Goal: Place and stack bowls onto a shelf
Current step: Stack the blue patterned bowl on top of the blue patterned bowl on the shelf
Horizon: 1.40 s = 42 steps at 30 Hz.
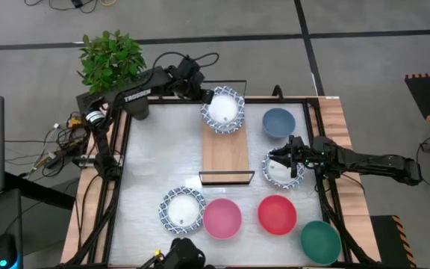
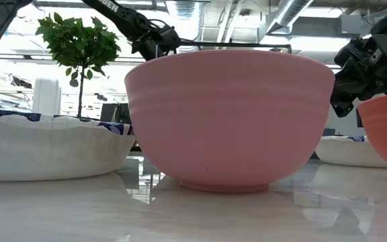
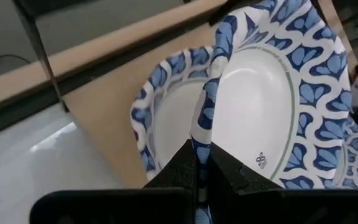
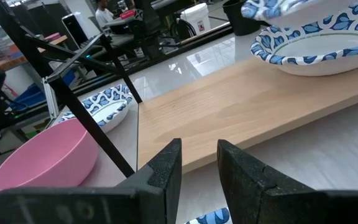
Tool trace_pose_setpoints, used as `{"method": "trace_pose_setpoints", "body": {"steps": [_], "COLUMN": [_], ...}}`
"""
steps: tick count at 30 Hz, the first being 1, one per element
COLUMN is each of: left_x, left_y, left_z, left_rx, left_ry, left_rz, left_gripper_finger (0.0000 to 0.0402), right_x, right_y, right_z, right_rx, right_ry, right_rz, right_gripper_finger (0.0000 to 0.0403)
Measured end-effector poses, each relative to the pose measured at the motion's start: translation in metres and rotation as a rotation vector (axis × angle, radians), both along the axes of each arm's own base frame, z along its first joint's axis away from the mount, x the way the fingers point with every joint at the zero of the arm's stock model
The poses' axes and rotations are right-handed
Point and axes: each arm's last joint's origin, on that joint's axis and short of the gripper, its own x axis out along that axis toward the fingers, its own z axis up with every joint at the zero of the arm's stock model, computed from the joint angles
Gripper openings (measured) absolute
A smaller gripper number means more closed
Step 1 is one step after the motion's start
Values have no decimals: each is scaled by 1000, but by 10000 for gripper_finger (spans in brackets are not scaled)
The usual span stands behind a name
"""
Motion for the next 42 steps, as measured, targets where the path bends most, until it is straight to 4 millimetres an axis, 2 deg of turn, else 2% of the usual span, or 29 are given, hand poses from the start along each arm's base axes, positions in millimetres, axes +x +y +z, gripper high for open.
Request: {"method": "trace_pose_setpoints", "body": {"steps": [17, 26, 34, 38, 42], "left_x": [1, 8, 10, 10, 11], "left_y": [4, 10, 12, 11, 11], "left_z": [-8, -31, -30, -30, -30], "left_rx": [29, -26, 8, 16, 16], "left_ry": [36, 58, 39, 41, 36], "left_rz": [-8, -22, -45, -65, -82], "left_gripper_finger": [2, 2, 3, 22, 63], "right_x": [0, 0, 0, 0, 0], "right_y": [0, 0, 0, 0, 0], "right_z": [0, 0, 0, 0, 0], "right_rx": [0, 0, 0, 1, 27], "right_ry": [-1, -1, -1, -1, -3], "right_rz": [0, 0, 0, 0, -5], "right_gripper_finger": [129, 129, 129, 129, 129]}}
